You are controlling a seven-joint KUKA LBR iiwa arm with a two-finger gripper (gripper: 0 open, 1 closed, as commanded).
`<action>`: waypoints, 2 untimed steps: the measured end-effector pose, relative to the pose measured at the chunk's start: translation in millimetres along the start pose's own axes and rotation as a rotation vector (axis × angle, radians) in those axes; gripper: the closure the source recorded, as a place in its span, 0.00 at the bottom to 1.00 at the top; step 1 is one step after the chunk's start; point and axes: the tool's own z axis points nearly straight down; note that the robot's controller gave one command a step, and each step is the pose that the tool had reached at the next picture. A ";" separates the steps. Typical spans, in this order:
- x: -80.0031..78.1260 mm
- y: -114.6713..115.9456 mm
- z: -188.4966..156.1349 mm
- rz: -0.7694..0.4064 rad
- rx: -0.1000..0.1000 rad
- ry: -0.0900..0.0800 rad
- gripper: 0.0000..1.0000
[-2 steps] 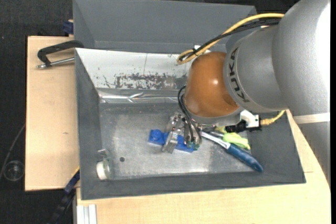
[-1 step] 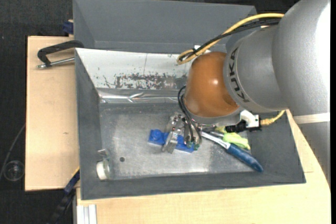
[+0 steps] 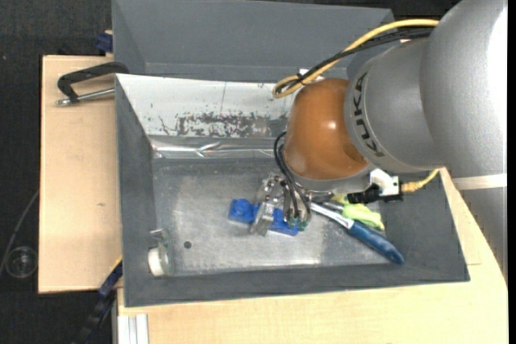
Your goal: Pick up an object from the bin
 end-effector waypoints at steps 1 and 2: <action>1.5 -0.4 -19.4 0.000 0.001 0.004 1.00; -0.8 0.9 -44.0 0.000 -0.003 -0.004 1.00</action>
Offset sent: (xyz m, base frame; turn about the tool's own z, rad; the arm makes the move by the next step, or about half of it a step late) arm -0.0002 -0.0001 0.0351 0.0000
